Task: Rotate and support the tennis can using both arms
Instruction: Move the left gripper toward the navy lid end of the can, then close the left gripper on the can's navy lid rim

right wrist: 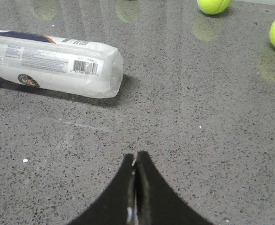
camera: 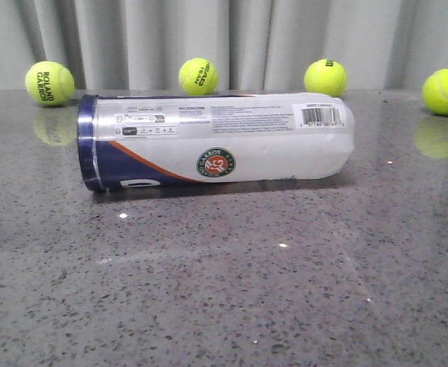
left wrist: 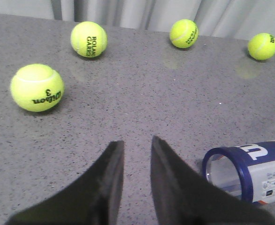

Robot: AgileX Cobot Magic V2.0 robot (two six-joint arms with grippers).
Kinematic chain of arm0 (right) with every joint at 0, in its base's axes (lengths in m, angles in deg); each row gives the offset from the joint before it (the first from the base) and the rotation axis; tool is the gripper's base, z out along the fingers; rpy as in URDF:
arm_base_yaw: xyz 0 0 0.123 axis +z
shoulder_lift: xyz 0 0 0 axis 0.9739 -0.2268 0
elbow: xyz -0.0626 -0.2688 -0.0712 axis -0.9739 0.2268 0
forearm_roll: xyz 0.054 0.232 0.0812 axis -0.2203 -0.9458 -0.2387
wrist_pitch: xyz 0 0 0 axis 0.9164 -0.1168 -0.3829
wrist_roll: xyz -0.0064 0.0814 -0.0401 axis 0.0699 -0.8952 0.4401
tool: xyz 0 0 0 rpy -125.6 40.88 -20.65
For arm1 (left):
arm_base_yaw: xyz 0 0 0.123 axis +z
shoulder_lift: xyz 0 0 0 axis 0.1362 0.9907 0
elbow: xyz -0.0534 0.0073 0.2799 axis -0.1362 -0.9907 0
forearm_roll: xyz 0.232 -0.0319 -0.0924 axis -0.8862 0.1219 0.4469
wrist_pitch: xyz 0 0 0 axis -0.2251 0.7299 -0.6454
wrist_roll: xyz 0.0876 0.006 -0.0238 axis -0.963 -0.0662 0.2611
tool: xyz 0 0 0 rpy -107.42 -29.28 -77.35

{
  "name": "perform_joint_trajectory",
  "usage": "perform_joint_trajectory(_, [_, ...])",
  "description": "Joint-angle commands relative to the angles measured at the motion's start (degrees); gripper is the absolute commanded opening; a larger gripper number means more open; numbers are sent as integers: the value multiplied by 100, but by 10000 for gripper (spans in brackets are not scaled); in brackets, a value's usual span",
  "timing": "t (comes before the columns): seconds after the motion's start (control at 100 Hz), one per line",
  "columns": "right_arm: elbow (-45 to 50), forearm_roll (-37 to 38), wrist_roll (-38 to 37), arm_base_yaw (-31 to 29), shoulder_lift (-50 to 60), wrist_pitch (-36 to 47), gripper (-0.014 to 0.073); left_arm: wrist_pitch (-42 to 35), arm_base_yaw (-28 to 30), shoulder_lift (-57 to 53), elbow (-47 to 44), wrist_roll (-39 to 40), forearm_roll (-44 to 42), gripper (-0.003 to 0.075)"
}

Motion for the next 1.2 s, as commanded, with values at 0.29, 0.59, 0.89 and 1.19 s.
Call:
perform_joint_trajectory(0.29, [-139, 95, 11, -50, -46, 469, -67, 752, 12, 1453, 364, -462, 1837, 482])
perform_joint_trajectory(0.59, [-139, 95, 11, -50, -46, 469, -67, 1816, 12, 2535, 407, -2388, 4220, 483])
perform_joint_trajectory(0.89, [-139, 95, 11, -50, -46, 469, -67, 2805, 12, 3563, 407, -3485, 5568, 483])
perform_joint_trajectory(1.19, [-139, 95, 11, -50, -46, 469, -67, 3281, -1, 4282, 407, -4000, 6179, 483])
